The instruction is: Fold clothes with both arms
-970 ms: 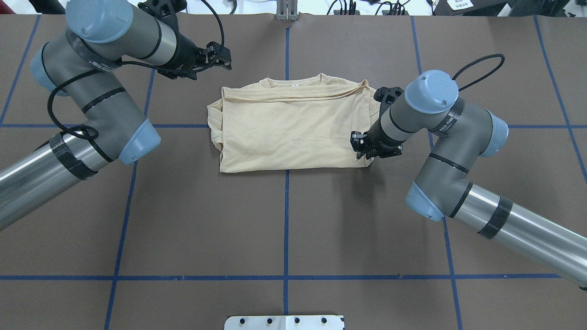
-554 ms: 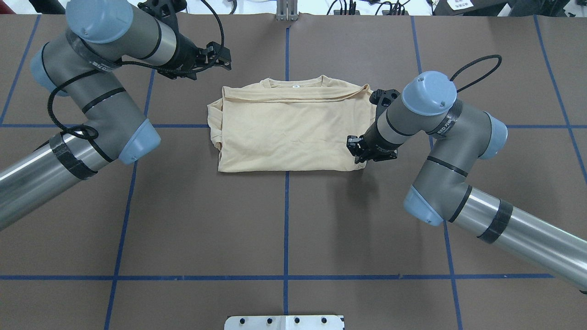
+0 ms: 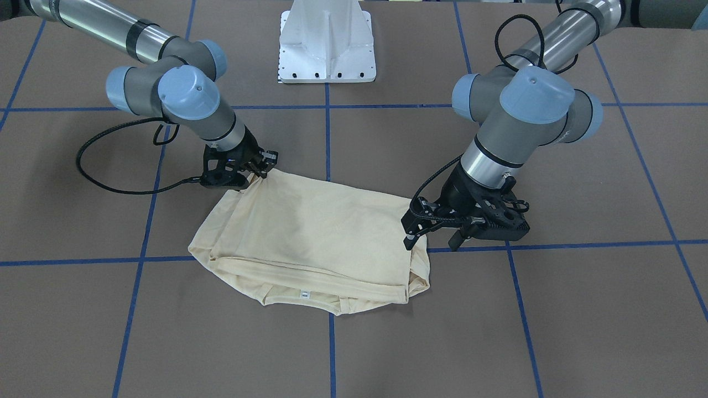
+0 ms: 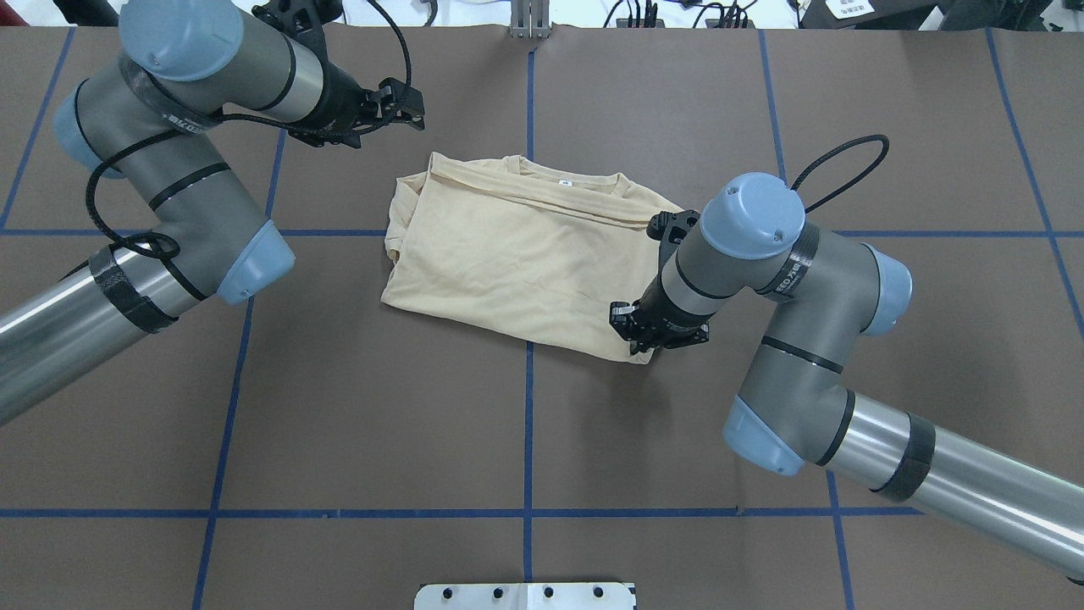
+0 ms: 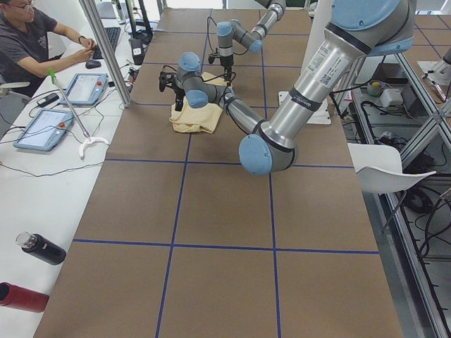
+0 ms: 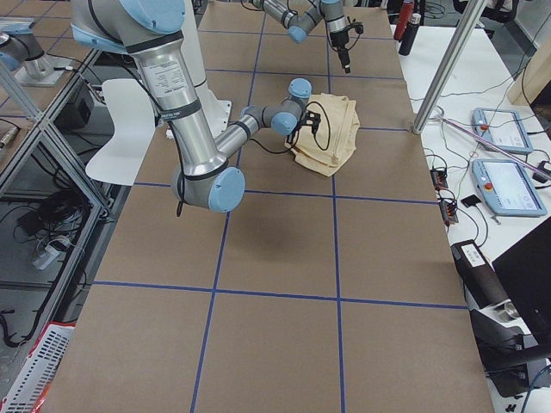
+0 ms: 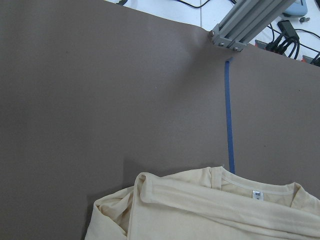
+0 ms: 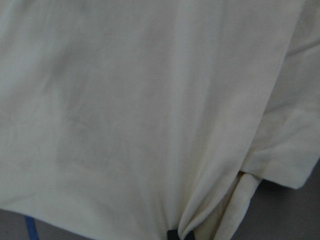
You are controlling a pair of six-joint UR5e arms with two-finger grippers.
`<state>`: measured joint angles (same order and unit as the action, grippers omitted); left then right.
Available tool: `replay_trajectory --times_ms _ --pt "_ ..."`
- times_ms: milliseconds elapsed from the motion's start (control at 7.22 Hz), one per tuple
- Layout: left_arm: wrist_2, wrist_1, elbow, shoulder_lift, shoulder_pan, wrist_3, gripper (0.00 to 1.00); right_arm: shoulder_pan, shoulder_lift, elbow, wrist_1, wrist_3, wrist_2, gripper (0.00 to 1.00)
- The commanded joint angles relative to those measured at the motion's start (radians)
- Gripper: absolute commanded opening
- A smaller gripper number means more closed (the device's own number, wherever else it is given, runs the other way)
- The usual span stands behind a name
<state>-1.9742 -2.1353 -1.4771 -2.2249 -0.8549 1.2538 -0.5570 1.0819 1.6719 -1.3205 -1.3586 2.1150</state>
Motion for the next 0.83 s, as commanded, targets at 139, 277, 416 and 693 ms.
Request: replay_trajectory --times_ms 139,277,416,693 --pt "0.000 0.000 0.000 0.002 -0.007 -0.005 1.00 0.165 -0.036 0.112 -0.063 -0.213 0.000 0.00" --pt "-0.002 0.000 -0.002 0.013 -0.010 -0.046 1.00 0.219 -0.063 0.108 -0.063 -0.268 -0.004 0.00" --pt "0.000 0.000 0.000 0.017 -0.015 -0.053 1.00 0.256 -0.088 0.098 -0.060 -0.302 -0.004 0.00" --pt "-0.003 -0.002 -0.002 0.027 -0.016 -0.077 1.00 0.272 -0.106 0.103 -0.057 -0.345 -0.015 0.99"
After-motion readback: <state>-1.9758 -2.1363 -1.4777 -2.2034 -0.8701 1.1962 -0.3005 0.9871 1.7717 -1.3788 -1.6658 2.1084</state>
